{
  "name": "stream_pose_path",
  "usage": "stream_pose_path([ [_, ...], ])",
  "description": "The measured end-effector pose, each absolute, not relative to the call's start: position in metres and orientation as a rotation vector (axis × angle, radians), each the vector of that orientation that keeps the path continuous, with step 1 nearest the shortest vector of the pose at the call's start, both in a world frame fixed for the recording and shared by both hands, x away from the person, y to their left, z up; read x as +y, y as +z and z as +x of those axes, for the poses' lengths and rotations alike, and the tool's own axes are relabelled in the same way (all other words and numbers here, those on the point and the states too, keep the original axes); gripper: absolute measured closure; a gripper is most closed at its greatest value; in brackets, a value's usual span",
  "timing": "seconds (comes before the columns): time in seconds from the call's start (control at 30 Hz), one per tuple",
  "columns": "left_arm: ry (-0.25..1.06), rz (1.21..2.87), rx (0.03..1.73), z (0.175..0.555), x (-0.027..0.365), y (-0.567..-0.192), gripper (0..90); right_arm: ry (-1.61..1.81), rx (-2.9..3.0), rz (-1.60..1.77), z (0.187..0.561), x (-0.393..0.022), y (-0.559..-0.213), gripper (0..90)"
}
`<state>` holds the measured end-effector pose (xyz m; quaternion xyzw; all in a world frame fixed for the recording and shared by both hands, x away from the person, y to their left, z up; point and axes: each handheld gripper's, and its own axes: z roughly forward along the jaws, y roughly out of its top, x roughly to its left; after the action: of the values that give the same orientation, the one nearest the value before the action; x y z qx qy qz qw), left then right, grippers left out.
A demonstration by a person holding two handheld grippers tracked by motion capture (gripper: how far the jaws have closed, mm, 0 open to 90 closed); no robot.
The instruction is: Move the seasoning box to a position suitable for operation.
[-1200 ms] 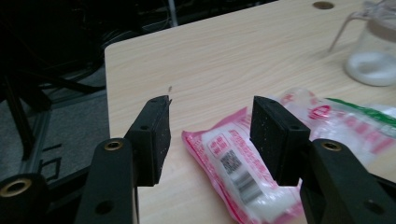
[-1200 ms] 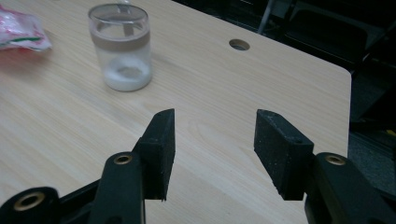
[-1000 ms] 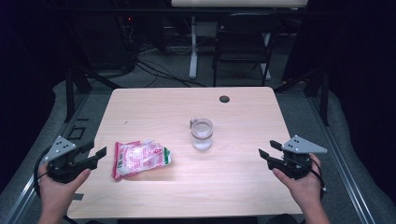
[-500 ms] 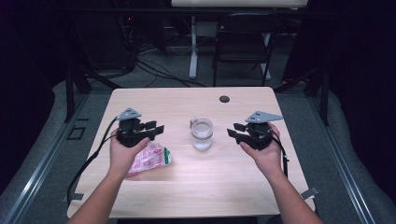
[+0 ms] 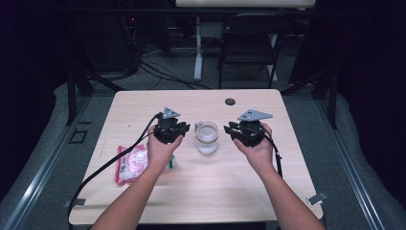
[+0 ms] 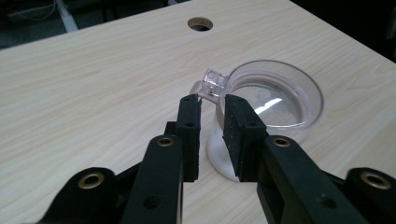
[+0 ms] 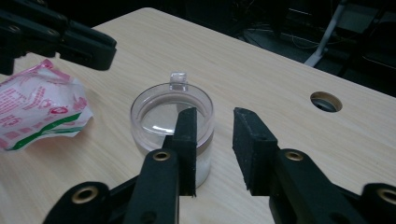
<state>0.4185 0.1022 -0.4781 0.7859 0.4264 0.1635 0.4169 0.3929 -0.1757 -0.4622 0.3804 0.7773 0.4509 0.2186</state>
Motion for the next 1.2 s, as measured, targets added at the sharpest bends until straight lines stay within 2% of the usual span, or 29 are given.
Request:
stream_pose_path([
  [0.17,0.390,2.005,1.101,0.424,0.093,-0.496,86.8,1.228,2.155,1.085,0.405,-0.174,-0.472,79.5],
  [0.3,0.376,2.003,1.108,0.427,0.087,-0.505,89.5,1.222,2.172,1.119,0.415,-0.168,-0.484,82.8],
  [0.77,0.348,2.009,1.121,0.432,0.079,-0.520,90.0,1.150,2.200,1.219,0.442,-0.154,-0.517,87.8],
  [1.2,0.326,2.023,1.103,0.427,0.079,-0.518,90.0,1.140,2.240,1.203,0.432,-0.151,-0.520,90.0],
])
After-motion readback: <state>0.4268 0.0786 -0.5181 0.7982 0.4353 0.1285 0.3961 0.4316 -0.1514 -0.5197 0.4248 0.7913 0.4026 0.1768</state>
